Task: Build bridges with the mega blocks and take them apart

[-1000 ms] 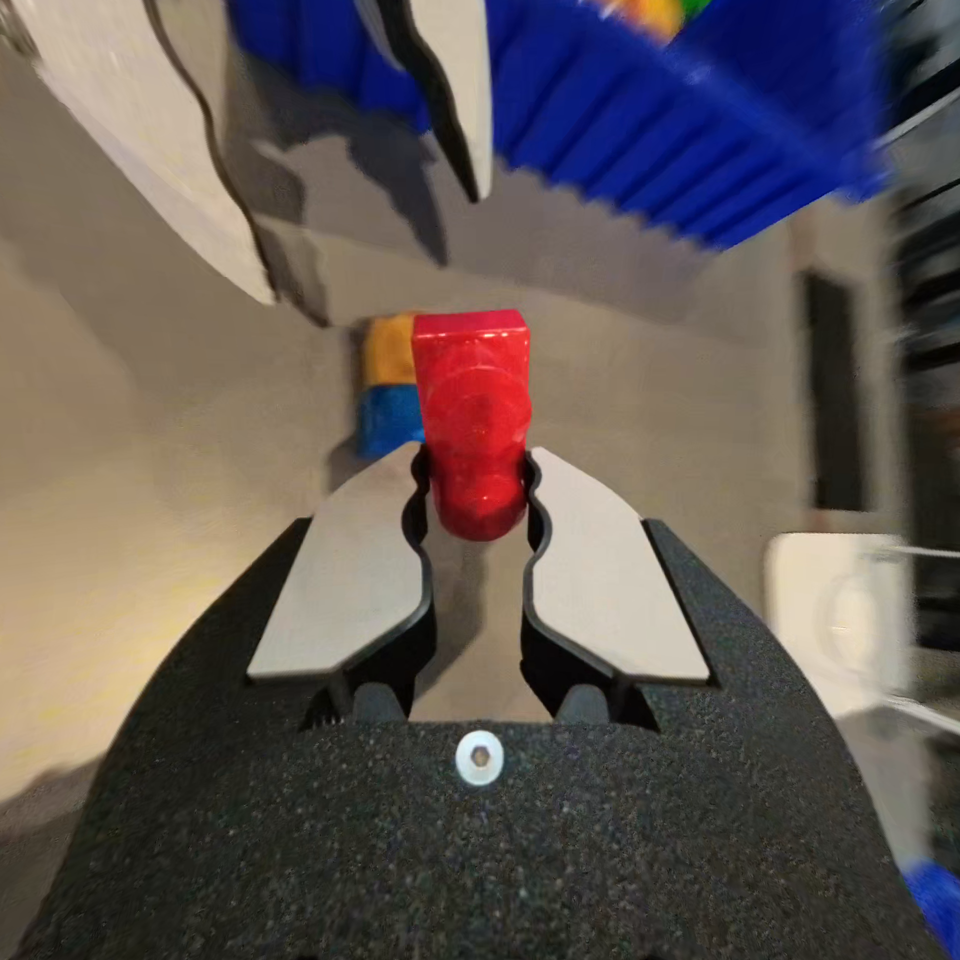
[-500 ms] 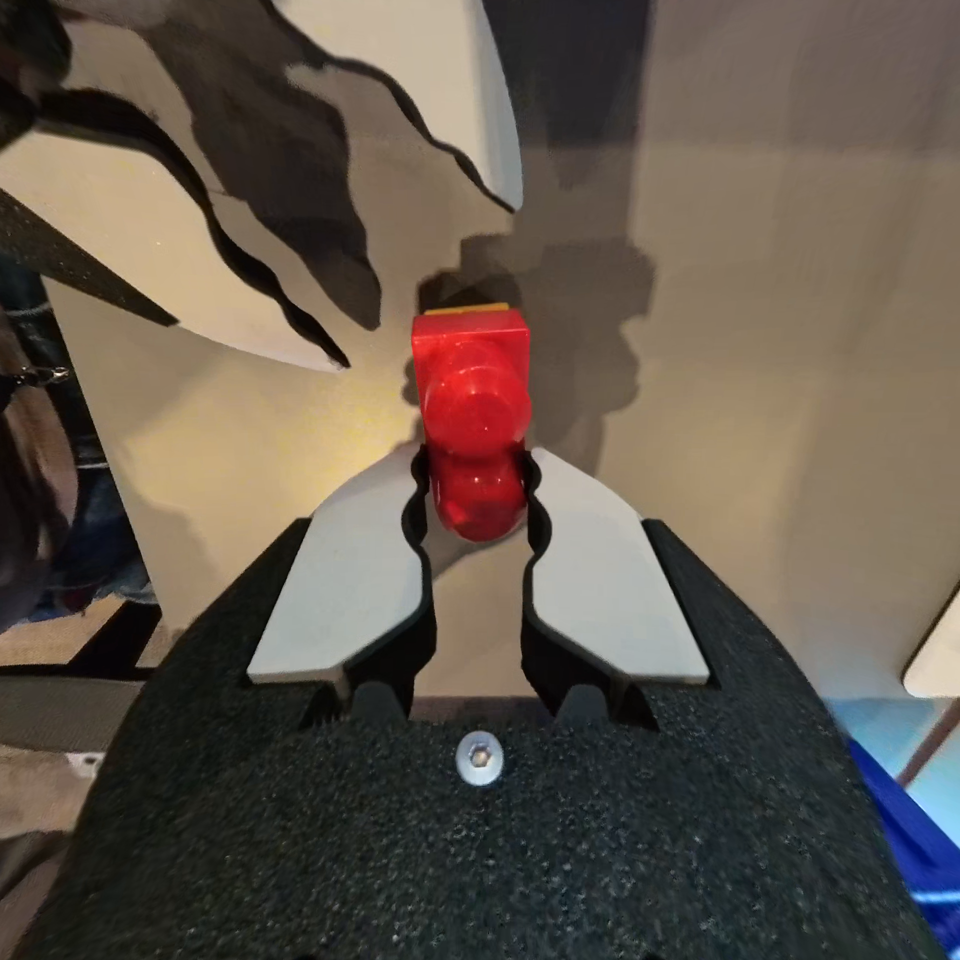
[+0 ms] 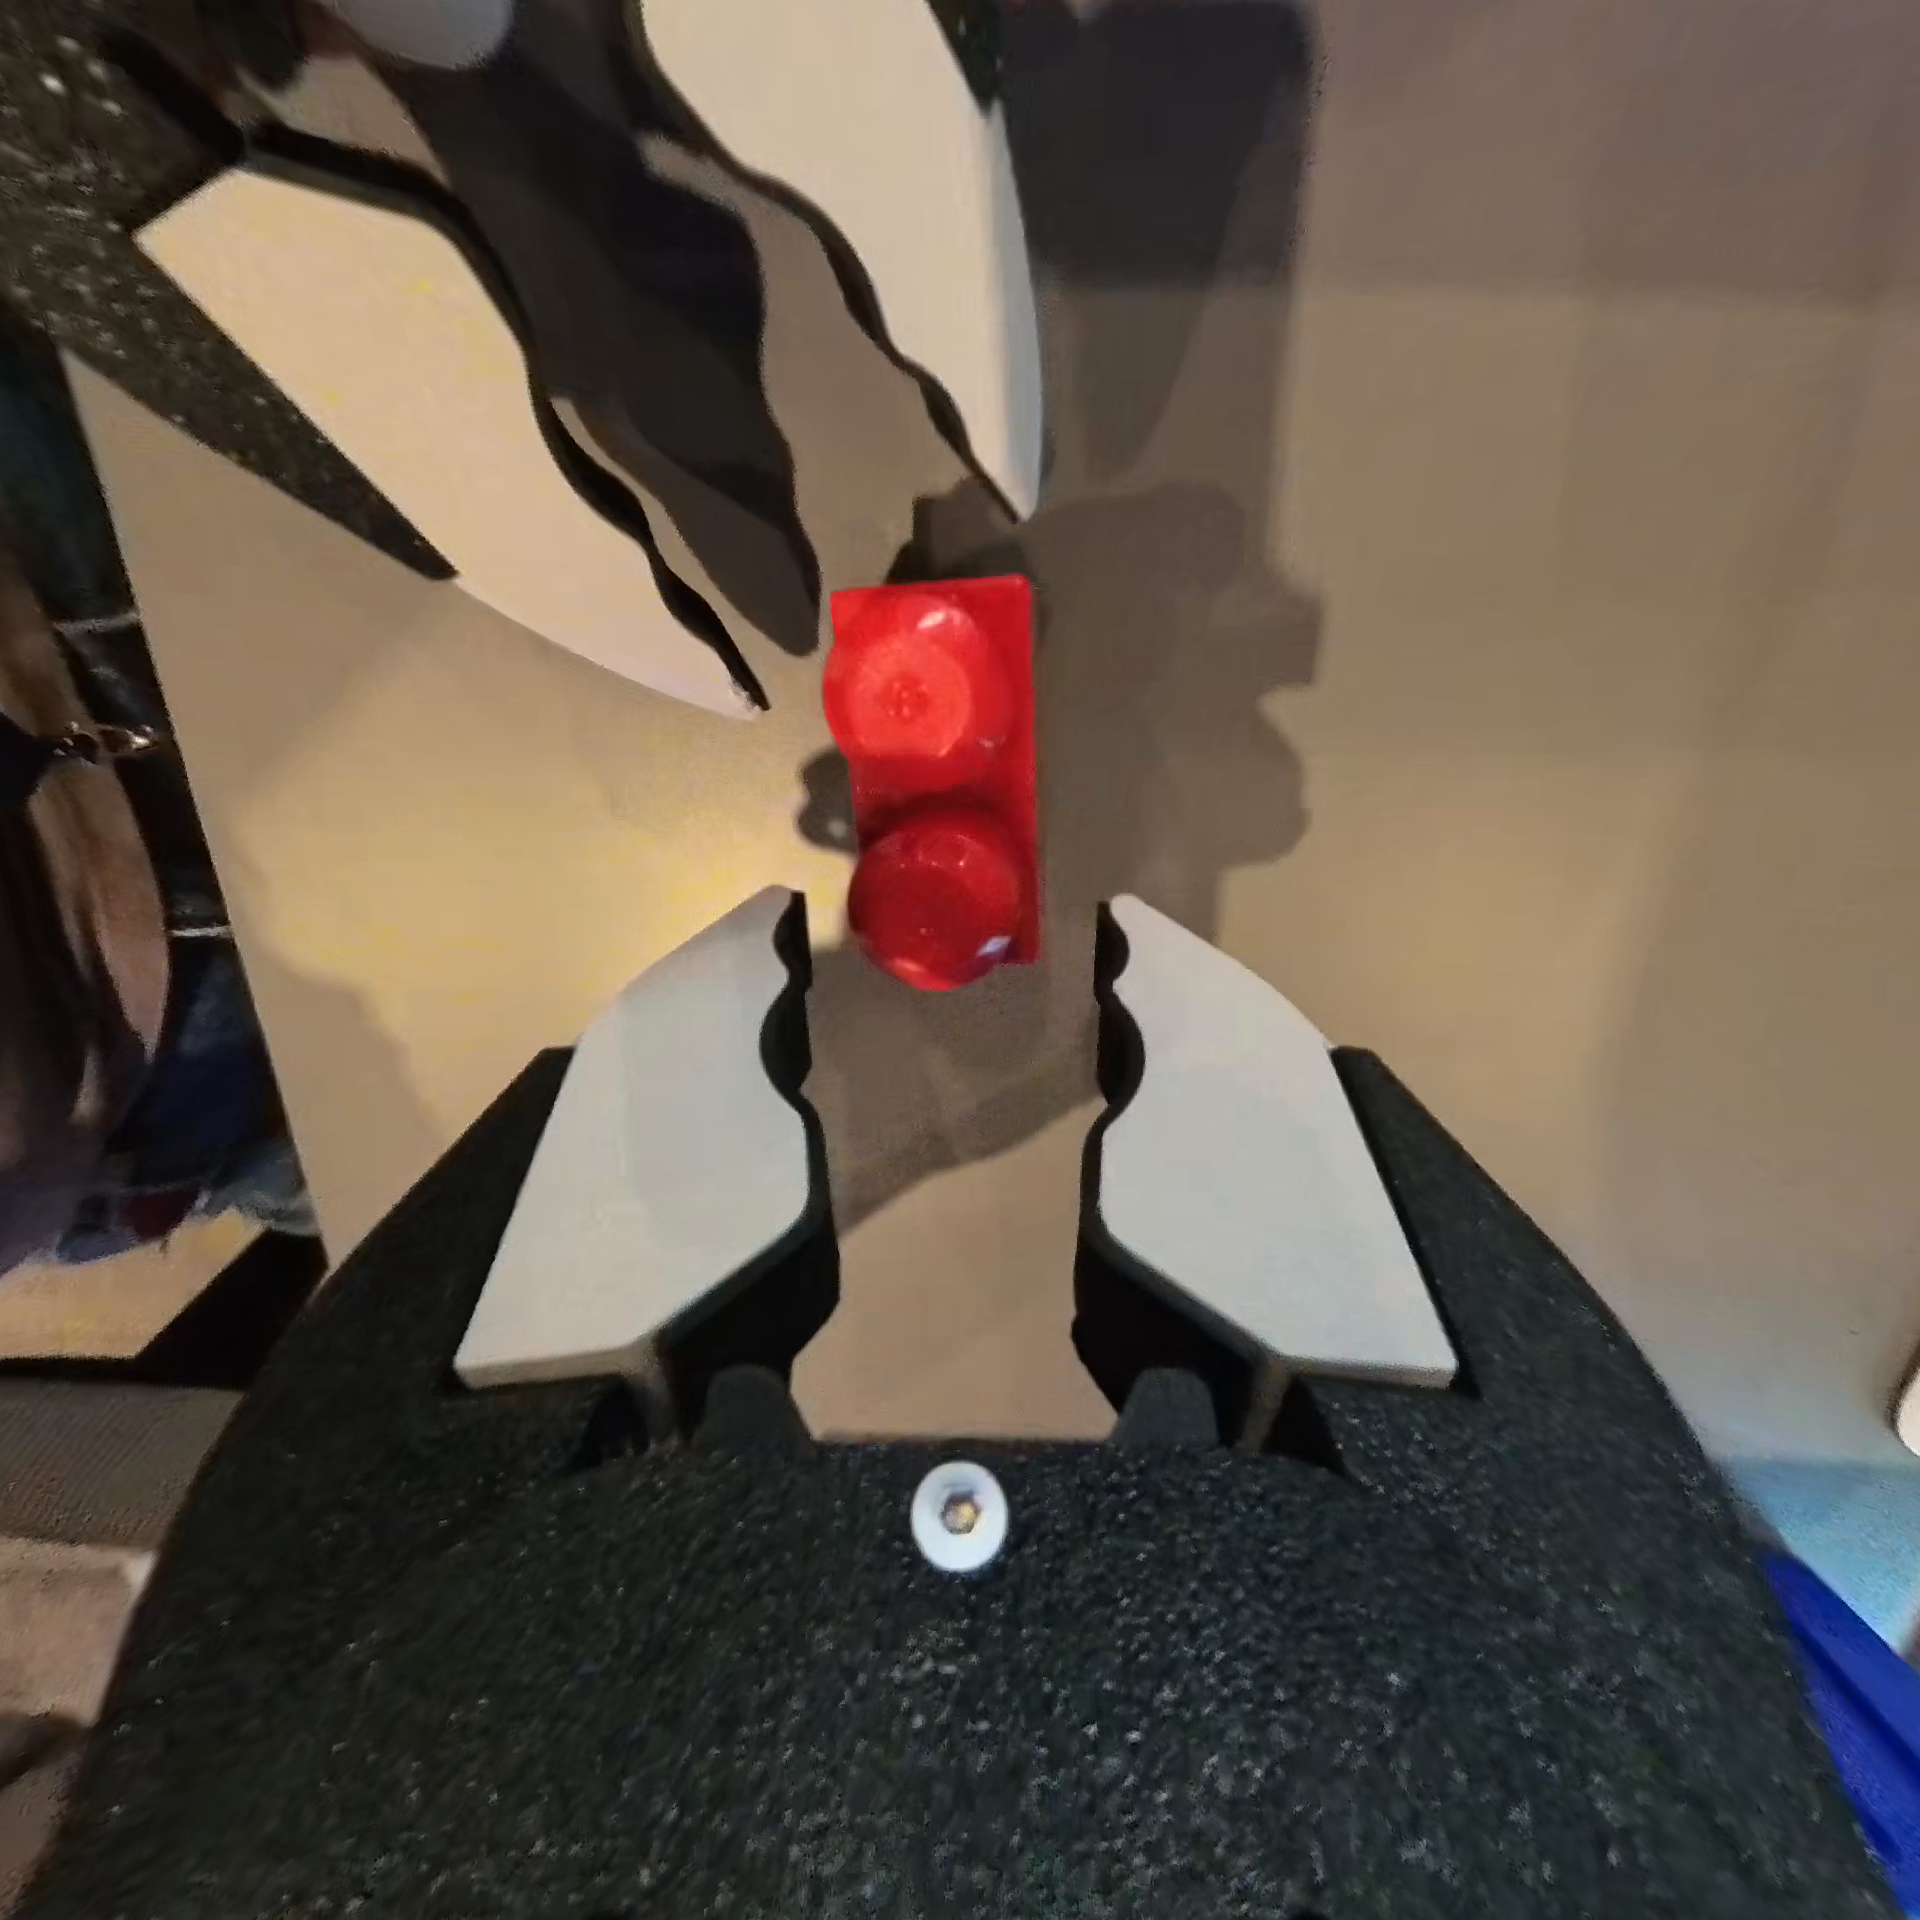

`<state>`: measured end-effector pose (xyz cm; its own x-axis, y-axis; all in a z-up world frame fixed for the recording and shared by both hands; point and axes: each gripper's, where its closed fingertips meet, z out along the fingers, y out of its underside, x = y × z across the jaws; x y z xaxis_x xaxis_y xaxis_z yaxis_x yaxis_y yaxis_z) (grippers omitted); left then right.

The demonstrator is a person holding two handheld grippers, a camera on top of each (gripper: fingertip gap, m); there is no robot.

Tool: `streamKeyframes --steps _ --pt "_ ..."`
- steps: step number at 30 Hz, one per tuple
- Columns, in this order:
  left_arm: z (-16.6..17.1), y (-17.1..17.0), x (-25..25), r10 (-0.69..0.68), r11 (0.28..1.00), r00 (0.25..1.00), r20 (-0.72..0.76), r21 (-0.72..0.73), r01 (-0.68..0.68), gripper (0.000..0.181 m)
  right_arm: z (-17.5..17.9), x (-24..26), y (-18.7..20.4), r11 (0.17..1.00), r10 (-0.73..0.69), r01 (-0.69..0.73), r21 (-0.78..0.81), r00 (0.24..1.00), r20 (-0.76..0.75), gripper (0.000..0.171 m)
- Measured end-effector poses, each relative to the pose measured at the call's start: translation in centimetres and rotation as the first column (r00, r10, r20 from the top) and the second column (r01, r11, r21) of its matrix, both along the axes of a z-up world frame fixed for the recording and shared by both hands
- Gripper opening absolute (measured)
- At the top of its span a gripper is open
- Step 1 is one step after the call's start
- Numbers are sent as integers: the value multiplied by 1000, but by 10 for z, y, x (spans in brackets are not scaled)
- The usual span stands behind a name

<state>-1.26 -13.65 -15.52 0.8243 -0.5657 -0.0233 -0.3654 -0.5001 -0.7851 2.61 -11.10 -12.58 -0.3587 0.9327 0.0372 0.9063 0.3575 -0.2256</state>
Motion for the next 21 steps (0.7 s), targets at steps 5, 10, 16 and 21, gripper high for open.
streamKeyframes --steps 5,10,16,21 --pt "-2 -1 2 -14 1000 999 30 -10 15 54 6 -10 -2 998 56 -56 5 985 -164 43" --pt "-7 -1 6 -30 999 999 15 -20 30 52 10 -18 -4 991 127 -117 65 975 -183 29" --pt "-9 0 8 -42 999 999 8 -18 42 51 5 -22 -2 993 113 -108 42 985 -131 23" --pt "-9 0 8 -43 999 999 17 -21 44 50 5 -22 -1 991 131 -129 24 988 -83 20"
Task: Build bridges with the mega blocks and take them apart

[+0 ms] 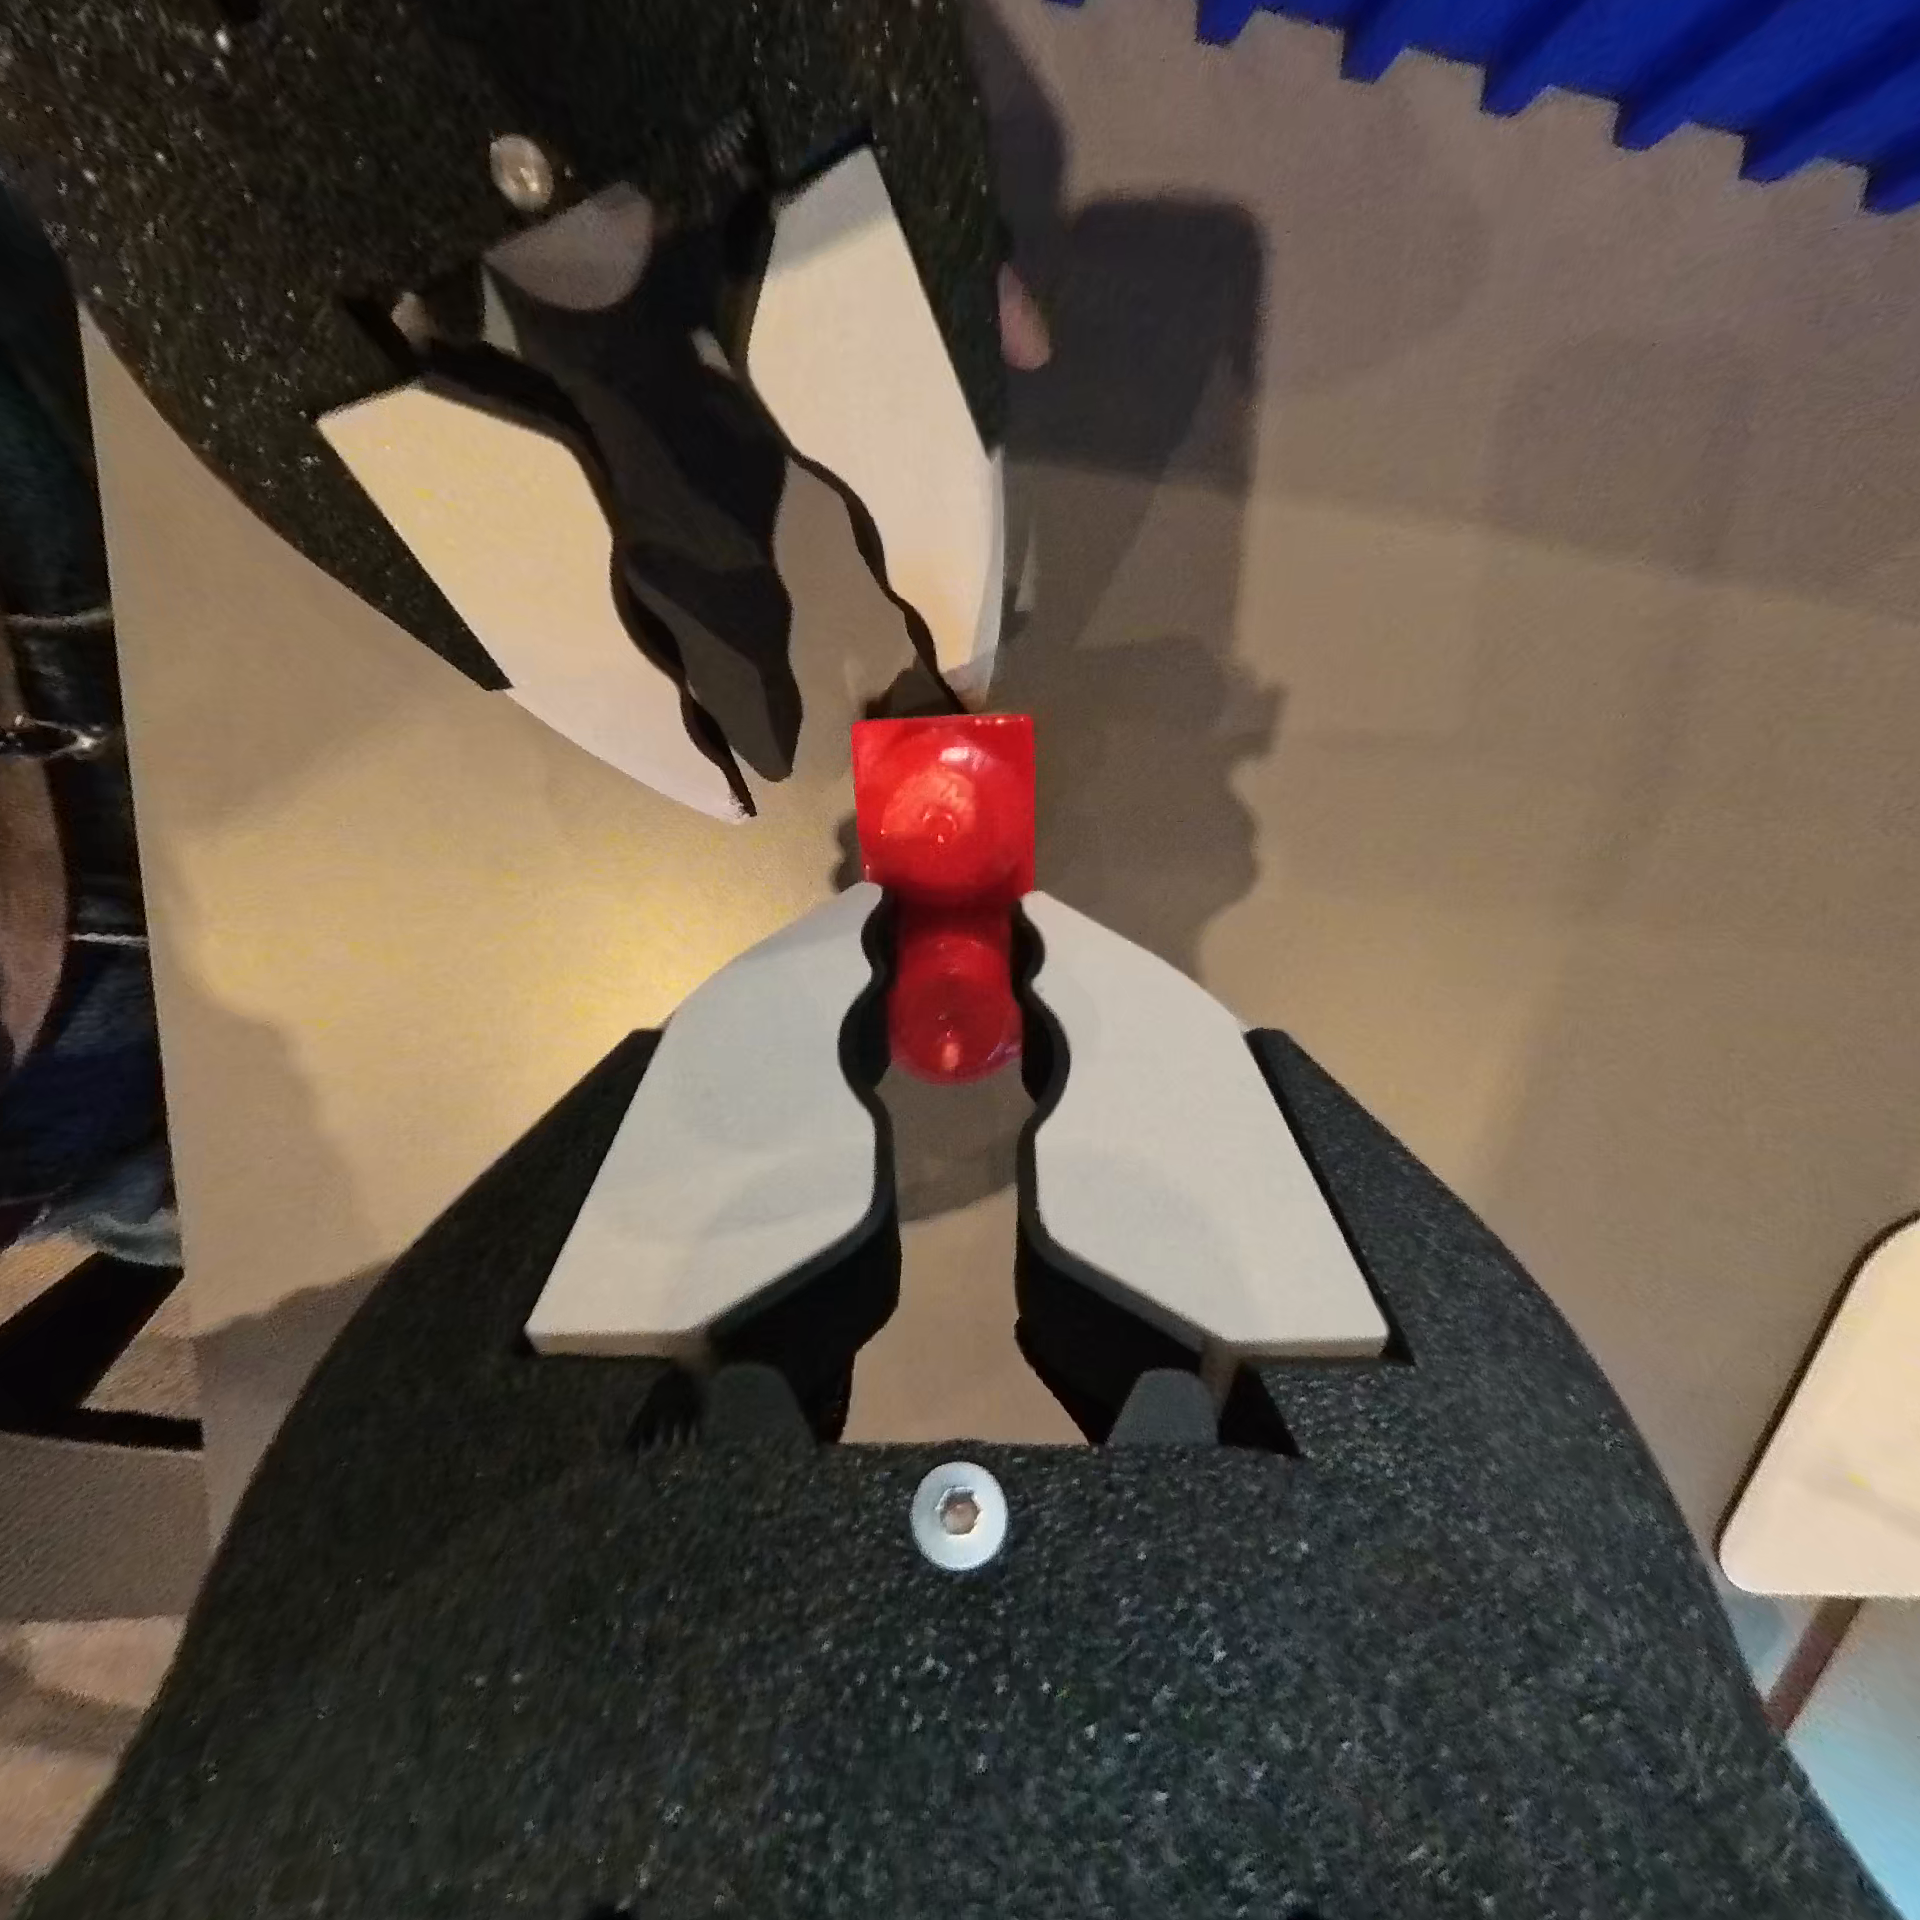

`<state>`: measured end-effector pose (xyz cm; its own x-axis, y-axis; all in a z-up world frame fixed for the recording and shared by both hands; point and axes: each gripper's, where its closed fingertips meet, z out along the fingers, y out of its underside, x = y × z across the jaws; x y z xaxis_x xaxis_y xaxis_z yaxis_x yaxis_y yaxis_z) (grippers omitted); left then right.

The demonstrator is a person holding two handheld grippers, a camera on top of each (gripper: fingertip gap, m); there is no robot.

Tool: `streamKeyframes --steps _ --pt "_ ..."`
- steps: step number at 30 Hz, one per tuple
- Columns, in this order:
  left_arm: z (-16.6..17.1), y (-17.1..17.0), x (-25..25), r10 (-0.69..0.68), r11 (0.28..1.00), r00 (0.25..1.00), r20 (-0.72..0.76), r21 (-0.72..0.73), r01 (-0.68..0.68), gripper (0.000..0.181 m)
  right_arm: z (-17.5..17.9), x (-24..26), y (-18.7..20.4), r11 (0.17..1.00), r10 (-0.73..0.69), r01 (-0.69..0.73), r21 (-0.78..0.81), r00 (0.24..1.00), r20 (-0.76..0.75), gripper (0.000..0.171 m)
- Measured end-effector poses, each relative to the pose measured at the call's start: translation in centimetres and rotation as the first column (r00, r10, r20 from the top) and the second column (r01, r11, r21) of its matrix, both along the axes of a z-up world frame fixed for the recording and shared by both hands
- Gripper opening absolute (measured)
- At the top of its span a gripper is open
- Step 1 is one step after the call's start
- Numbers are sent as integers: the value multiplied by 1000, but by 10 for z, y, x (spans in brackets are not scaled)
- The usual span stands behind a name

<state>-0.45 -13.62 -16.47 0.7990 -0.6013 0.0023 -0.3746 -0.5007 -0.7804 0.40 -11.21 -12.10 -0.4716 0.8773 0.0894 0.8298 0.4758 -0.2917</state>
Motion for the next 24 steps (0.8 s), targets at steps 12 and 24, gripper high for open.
streamKeyframes --steps 12,24 --pt "-1 2 0 18 1000 1000 18 12 -18 50 -3 0 -2 995 62 -58 -78 996 57 17" --pt "-4 6 -4 77 997 996 47 -22 -76 55 -5 0 -2 995 92 -90 -38 993 79 17"
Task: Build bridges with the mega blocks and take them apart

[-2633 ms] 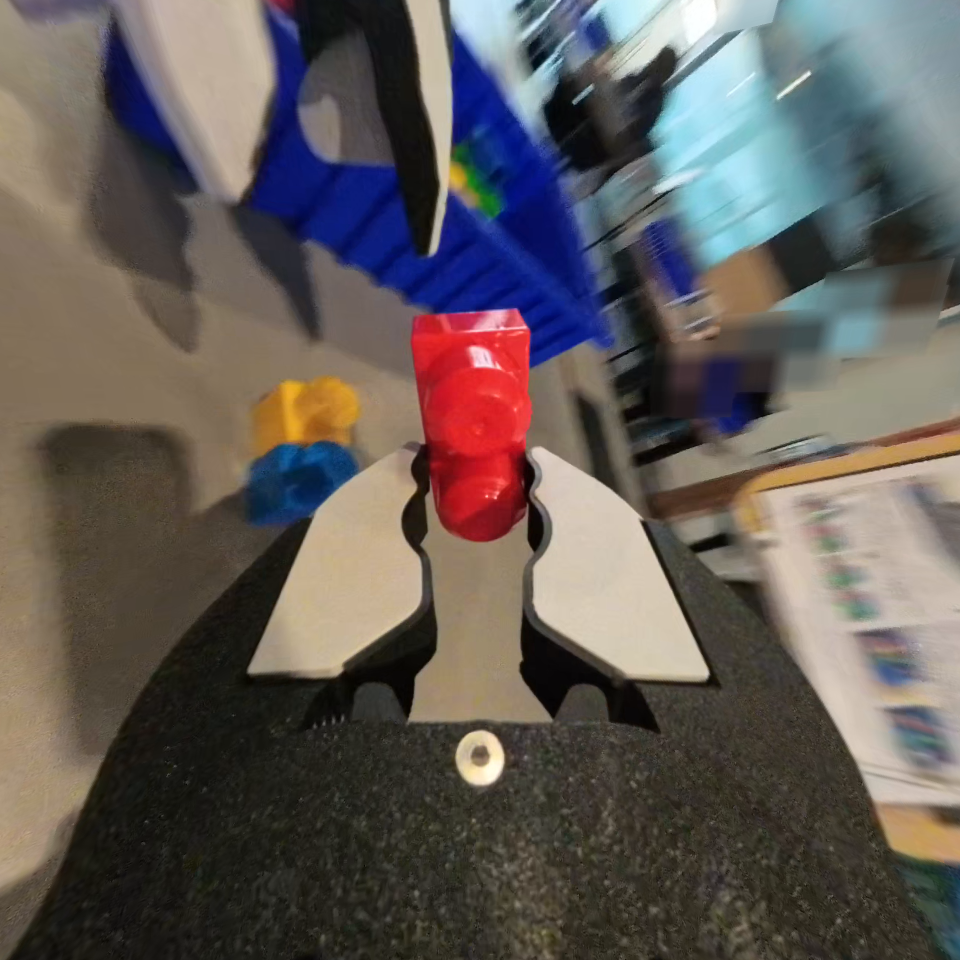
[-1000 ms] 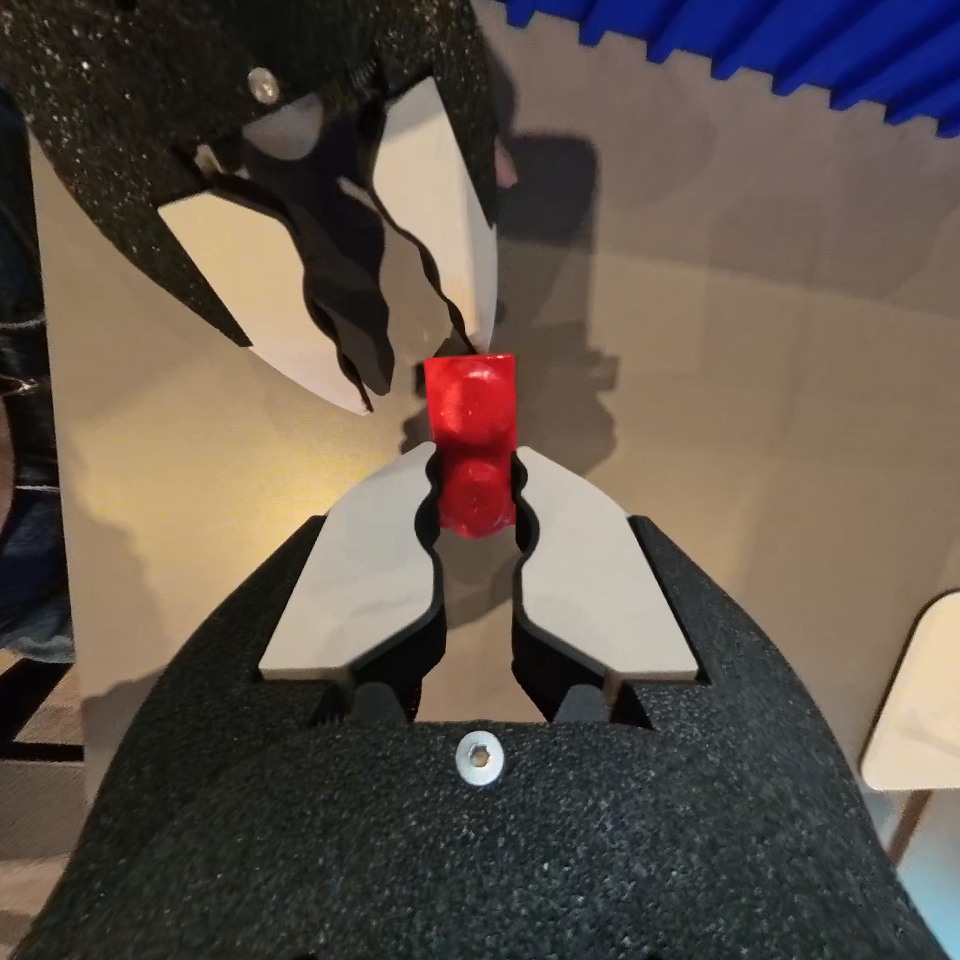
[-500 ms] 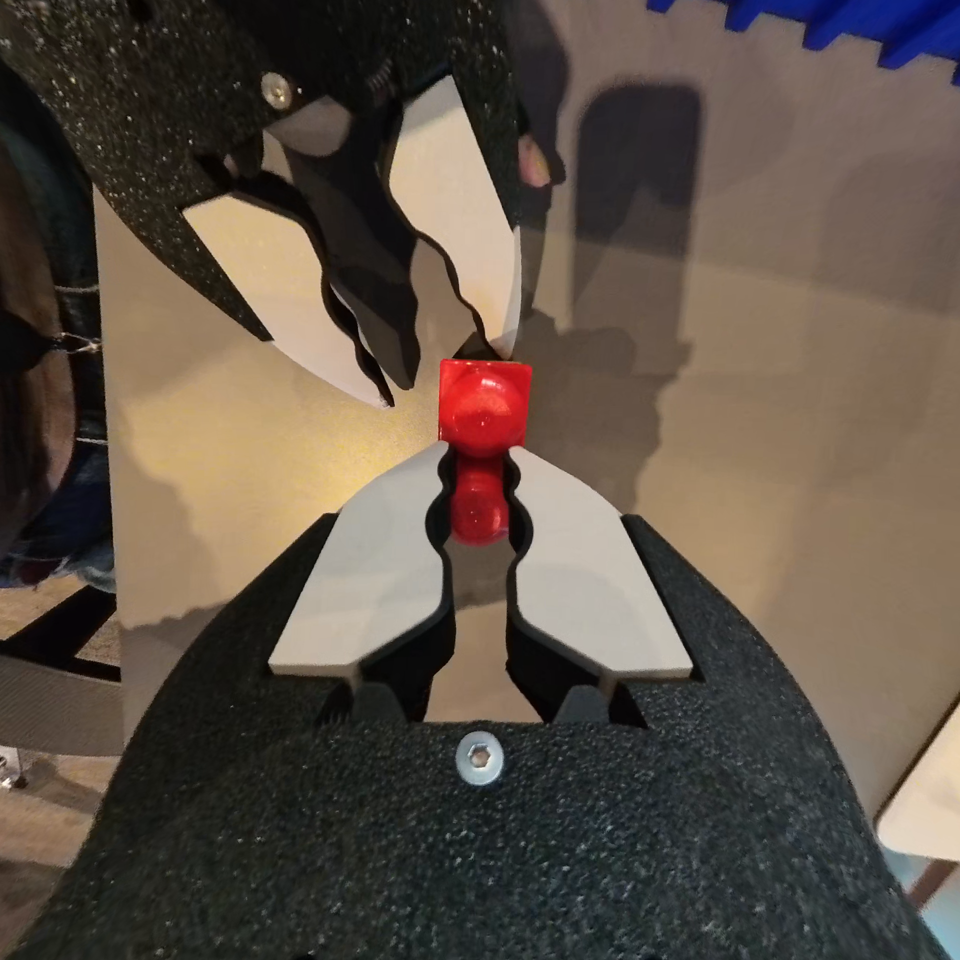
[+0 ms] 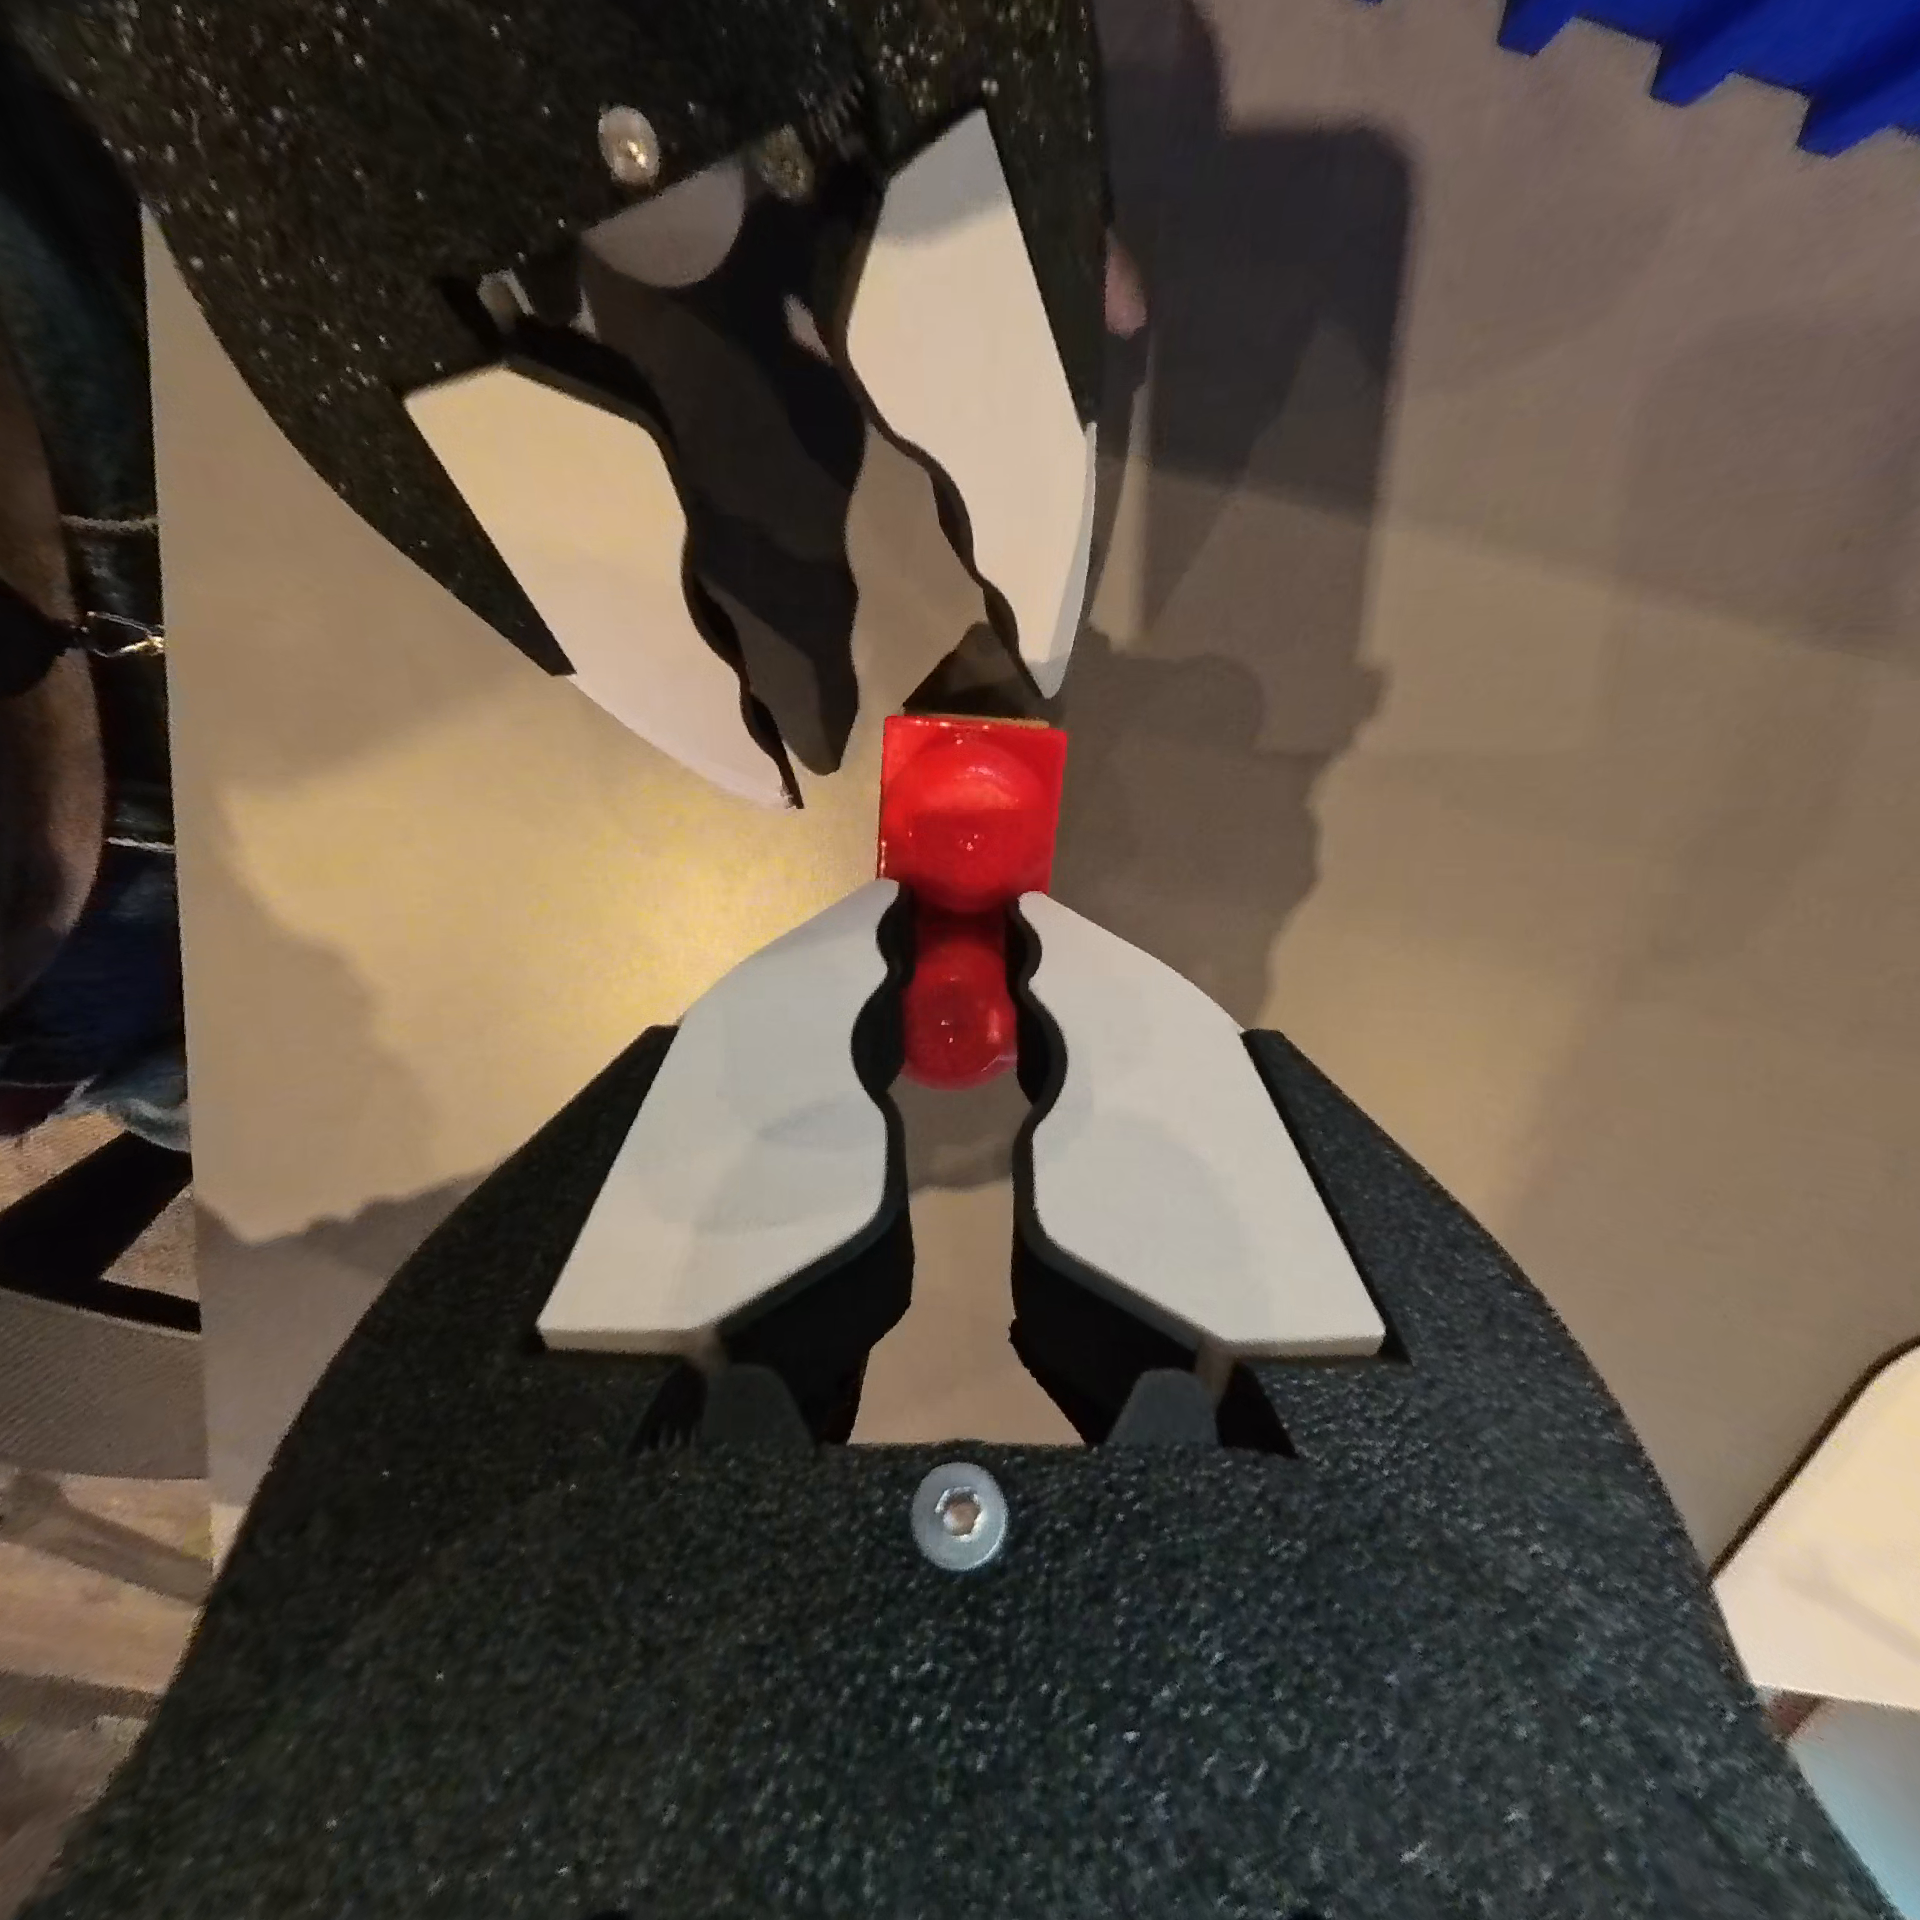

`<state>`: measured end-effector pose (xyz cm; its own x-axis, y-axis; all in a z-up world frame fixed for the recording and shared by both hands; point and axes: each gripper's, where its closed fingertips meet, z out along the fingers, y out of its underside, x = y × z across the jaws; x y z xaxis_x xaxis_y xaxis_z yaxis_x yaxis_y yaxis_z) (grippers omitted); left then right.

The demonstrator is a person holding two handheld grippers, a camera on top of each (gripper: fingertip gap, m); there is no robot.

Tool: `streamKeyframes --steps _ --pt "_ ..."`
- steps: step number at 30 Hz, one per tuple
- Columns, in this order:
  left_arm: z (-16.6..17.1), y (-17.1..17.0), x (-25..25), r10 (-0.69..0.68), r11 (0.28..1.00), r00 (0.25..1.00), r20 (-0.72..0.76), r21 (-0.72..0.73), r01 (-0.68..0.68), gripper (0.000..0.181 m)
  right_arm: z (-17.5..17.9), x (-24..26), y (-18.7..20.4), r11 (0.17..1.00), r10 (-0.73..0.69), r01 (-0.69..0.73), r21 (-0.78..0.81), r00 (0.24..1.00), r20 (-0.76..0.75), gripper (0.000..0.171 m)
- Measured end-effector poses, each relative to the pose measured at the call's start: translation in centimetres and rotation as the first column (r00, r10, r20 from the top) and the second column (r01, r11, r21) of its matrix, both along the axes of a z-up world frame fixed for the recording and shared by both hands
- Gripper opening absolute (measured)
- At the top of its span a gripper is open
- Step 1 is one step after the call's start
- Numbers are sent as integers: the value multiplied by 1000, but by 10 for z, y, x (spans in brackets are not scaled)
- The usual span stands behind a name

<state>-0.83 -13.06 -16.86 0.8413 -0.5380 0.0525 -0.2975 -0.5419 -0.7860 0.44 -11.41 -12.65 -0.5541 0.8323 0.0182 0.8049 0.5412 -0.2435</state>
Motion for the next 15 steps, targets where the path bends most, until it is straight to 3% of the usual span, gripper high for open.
streamKeyframes --steps 5,7,11,13,15 --pt "2 0 0 -12 999 1000 -27 47 13 59 1 0 -3 1000 6 -8 -20 997 -72 19" --pt "3 1 0 -32 997 999 -29 70 34 64 5 1 1 997 -59 50 -58 985 -164 45" --pt "3 3 -1 -46 993 998 -53 106 51 73 13 11 2 965 -200 111 -240 899 -390 63" --pt "5 5 3 -76 989 995 -61 120 83 74 -2 21 10 970 -214 144 -194 883 -418 66" --pt "3 6 6 -100 989 993 -66 100 106 75 -17 25 8 970 -217 147 -195 886 -411 59"
